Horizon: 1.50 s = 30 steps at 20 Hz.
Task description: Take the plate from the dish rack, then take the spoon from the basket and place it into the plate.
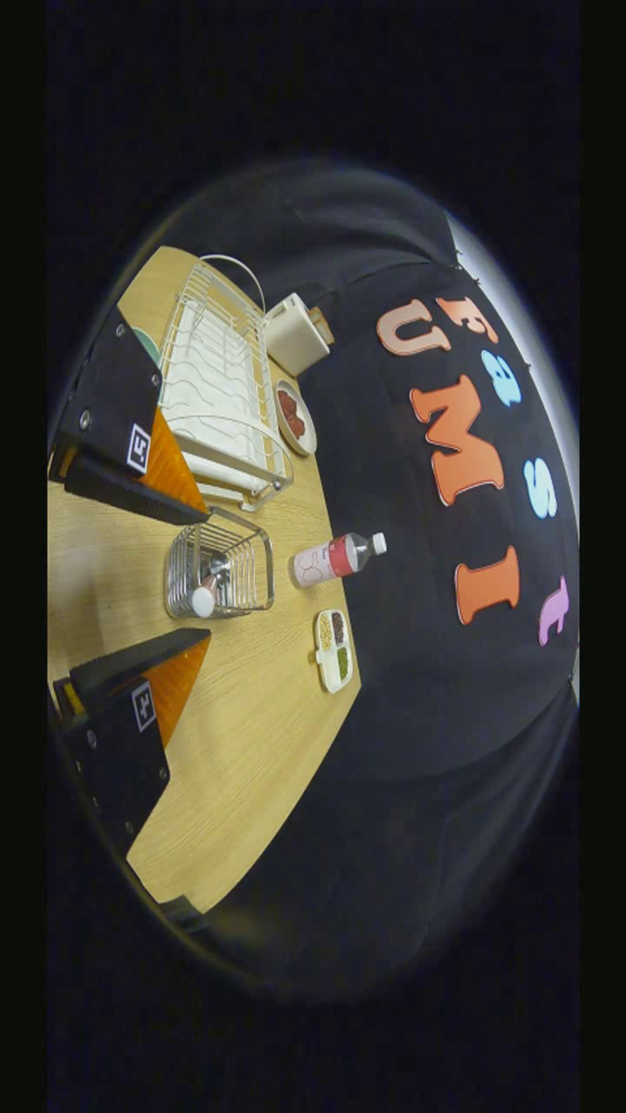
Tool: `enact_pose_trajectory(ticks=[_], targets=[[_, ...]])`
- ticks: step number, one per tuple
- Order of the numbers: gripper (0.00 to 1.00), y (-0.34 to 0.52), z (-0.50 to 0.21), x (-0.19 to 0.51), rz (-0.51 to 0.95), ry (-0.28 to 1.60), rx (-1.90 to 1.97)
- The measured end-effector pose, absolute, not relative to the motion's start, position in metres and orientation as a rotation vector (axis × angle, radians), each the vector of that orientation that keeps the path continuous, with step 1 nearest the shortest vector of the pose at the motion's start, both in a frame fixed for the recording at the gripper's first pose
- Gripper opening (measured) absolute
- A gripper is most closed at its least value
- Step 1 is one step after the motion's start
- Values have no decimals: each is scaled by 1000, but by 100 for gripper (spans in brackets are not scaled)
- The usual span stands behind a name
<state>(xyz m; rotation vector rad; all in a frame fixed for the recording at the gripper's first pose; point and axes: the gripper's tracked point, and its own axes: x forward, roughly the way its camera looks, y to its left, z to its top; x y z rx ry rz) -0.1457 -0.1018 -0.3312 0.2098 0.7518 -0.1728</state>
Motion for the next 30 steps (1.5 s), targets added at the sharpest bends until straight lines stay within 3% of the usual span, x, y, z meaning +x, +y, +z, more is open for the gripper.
enact_pose_trajectory(ticks=[4,9,12,15,30], targets=[[58,-101,-328,-134,-170,730,153],[26,-110,-332,-134,-185,750,29],[16,-98,-329,-132,-156,771,52],[12,-97,-317,-126,-144,770,15],[12,-88,-210,-119,-85,710,49]])
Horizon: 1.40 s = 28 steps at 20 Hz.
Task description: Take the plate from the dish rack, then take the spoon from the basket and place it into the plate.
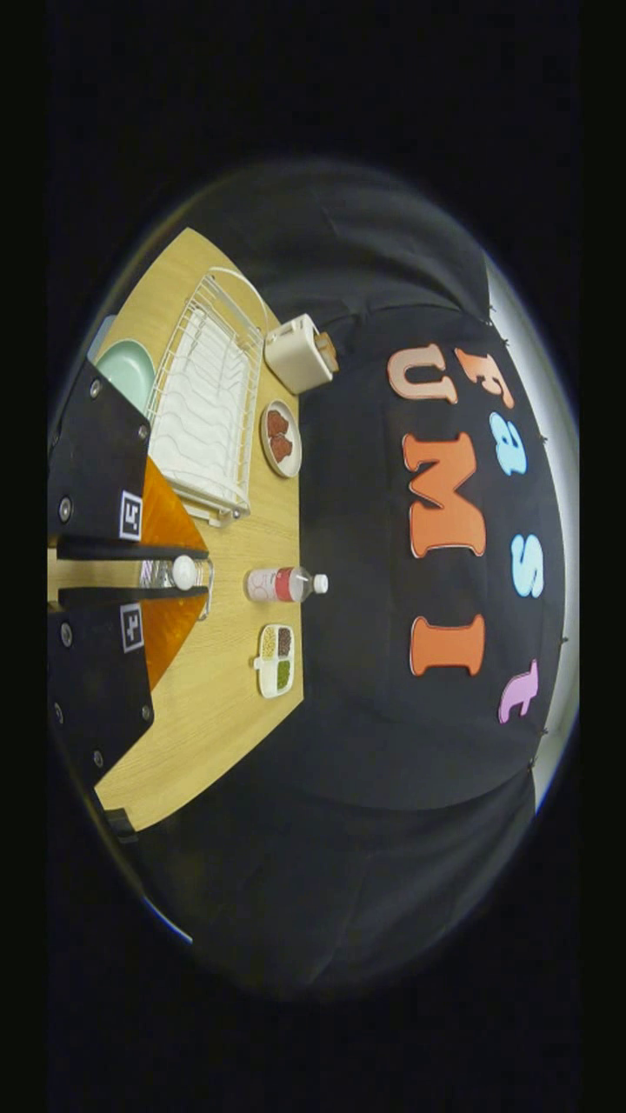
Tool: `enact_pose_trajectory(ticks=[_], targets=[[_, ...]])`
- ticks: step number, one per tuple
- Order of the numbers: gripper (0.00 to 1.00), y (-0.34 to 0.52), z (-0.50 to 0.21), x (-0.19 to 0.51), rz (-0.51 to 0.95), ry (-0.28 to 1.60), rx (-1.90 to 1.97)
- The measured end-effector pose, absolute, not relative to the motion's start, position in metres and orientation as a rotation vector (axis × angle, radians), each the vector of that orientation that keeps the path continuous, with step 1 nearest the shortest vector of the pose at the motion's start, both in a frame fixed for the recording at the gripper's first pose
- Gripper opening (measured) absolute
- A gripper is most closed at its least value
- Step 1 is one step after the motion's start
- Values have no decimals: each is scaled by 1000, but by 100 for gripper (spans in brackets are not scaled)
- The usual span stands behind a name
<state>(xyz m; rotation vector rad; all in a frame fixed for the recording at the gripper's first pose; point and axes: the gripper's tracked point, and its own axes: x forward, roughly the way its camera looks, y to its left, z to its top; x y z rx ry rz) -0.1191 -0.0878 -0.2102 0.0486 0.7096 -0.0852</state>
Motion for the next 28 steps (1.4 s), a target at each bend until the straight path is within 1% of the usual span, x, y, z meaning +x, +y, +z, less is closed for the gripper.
enact_pose_trajectory(ticks=[8,15,24,28], targets=[[12,-56,-189,-148,23,744,66],[12,-13,-221,-191,157,886,142],[12,45,-257,-196,294,951,175],[12,72,-266,-187,367,940,163]])
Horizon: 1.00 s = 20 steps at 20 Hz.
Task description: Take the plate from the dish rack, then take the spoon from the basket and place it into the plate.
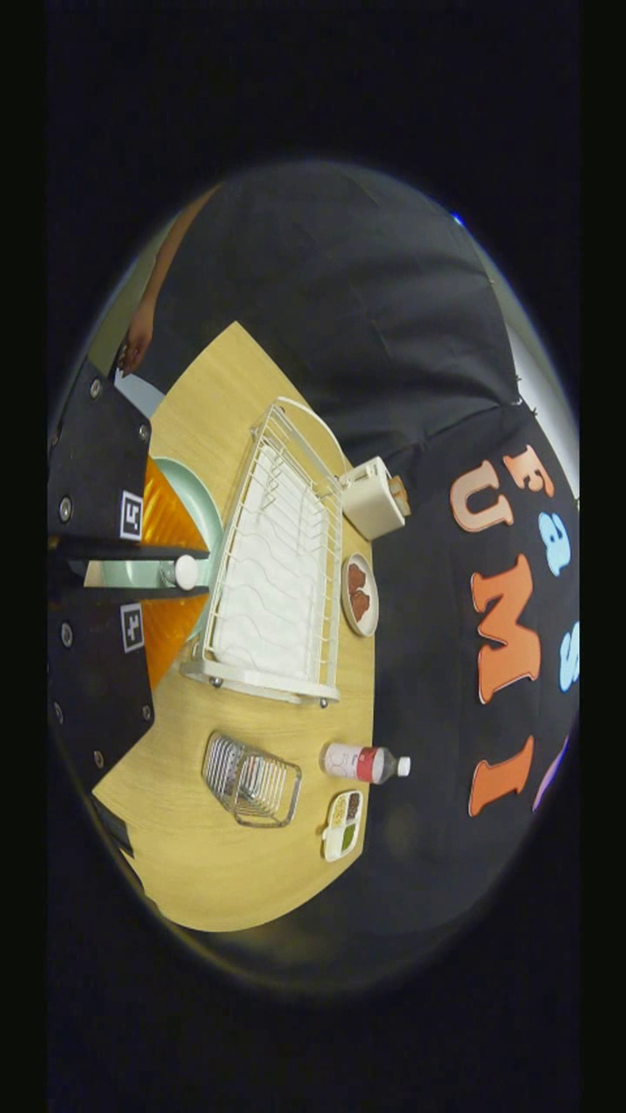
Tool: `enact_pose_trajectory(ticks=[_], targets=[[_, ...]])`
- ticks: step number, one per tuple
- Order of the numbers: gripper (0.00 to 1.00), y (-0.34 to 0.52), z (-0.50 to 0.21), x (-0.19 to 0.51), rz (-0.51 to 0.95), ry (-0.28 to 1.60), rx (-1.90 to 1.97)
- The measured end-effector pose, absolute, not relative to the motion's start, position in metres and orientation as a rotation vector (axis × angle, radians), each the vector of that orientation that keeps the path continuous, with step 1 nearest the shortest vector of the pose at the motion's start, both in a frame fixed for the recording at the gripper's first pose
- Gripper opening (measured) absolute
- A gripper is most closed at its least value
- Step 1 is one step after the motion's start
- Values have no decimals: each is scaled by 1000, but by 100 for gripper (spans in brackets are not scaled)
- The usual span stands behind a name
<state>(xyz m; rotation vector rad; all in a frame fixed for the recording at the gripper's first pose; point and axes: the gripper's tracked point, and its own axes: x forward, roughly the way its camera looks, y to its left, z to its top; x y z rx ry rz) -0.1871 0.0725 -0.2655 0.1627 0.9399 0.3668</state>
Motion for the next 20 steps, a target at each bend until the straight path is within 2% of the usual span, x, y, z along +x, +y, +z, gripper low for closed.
enact_pose_trajectory(ticks=[10,20], targets=[[12,97,-284,-170,408,894,181],[14,67,-307,-217,371,1007,262]])
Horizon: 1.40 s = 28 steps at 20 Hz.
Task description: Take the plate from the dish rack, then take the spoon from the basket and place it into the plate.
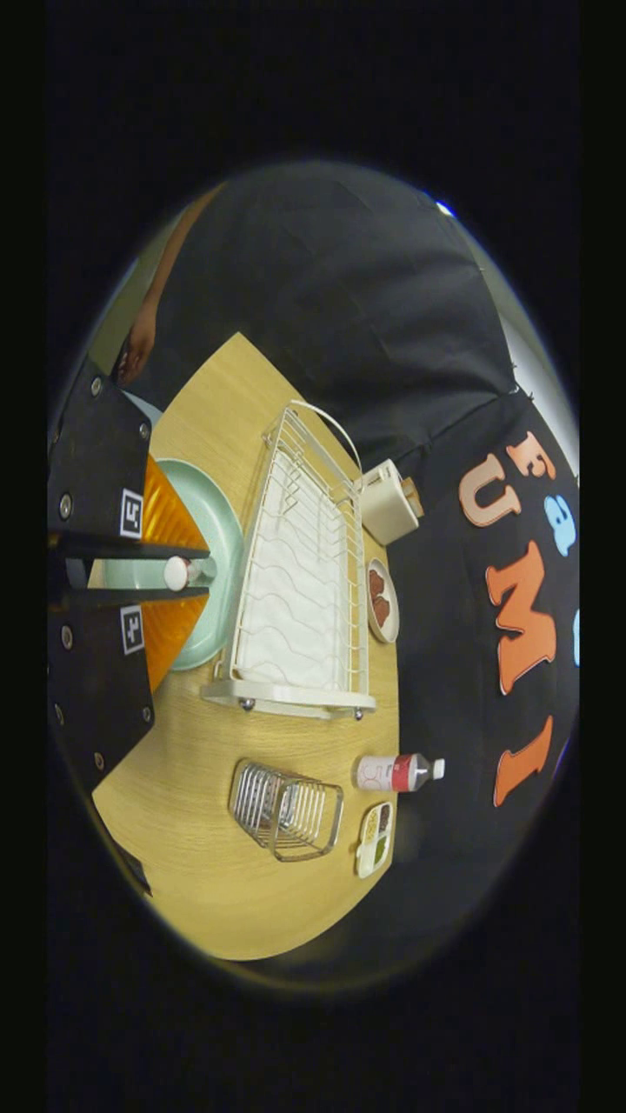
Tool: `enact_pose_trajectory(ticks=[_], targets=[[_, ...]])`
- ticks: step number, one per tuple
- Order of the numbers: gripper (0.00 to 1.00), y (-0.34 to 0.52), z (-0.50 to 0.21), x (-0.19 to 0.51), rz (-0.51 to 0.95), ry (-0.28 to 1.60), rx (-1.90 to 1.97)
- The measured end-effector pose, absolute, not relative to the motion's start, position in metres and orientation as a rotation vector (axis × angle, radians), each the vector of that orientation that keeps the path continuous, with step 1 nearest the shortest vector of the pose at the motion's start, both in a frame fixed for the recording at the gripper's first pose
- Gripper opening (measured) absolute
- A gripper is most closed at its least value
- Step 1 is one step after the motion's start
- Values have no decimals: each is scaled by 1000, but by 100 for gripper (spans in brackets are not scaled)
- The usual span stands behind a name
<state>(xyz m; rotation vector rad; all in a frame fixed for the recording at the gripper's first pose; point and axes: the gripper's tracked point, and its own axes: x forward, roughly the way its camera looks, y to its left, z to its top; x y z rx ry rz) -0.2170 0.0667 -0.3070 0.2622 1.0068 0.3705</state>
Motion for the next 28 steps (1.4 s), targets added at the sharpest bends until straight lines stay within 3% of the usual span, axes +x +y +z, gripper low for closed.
enact_pose_trajectory(ticks=[11,17,21,28], targets=[[27,47,-347,-246,296,1139,279],[37,31,-327,-222,238,1057,275],[47,11,-287,-186,184,937,271],[78,-23,-185,-111,108,624,198]])
